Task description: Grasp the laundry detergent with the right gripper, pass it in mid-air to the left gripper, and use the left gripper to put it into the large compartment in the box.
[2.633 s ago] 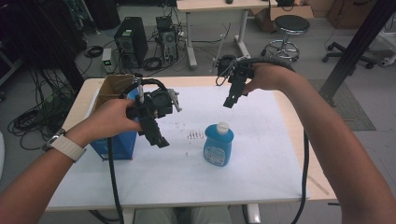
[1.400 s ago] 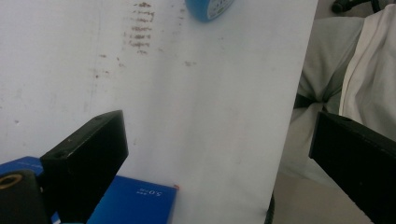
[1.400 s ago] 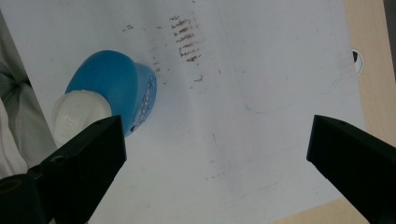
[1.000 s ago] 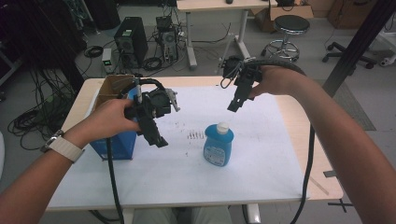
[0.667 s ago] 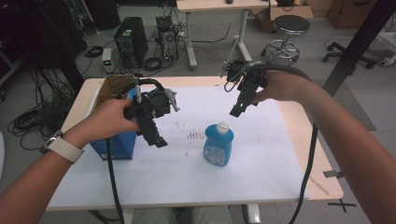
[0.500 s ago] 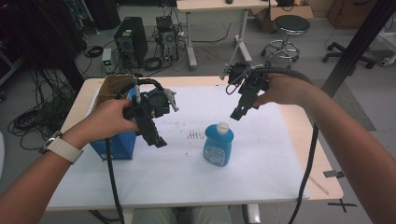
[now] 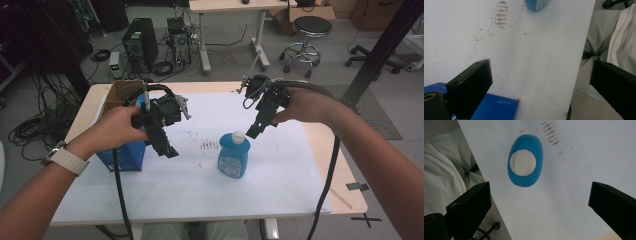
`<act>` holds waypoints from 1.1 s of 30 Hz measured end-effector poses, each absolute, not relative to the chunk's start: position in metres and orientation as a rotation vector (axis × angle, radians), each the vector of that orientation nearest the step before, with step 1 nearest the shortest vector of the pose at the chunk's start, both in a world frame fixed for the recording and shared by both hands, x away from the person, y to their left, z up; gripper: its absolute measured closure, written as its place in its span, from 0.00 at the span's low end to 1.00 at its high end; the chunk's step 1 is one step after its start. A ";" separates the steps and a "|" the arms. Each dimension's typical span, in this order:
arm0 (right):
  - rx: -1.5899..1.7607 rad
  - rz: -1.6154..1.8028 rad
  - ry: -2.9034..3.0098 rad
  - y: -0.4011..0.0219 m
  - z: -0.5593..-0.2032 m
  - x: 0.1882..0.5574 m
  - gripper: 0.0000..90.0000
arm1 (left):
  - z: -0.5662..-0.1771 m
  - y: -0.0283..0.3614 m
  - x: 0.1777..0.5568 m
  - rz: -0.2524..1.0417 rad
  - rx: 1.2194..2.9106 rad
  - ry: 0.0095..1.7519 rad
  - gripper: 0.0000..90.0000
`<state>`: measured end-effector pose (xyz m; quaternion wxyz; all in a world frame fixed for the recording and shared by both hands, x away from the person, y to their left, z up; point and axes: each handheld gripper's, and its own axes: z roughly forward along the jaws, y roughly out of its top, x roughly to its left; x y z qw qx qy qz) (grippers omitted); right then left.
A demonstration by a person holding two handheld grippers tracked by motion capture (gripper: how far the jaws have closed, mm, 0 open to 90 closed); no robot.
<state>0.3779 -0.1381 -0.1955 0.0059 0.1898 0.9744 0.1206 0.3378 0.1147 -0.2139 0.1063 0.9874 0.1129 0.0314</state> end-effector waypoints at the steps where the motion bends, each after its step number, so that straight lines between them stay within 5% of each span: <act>1: 0.597 0.381 3.048 -0.138 -0.196 0.377 0.05 | -0.214 0.115 0.338 0.091 2.904 0.337 0.06; 33: 0.706 0.439 3.057 -0.148 -0.234 0.347 0.05 | -0.217 0.116 0.336 0.086 2.906 0.336 0.06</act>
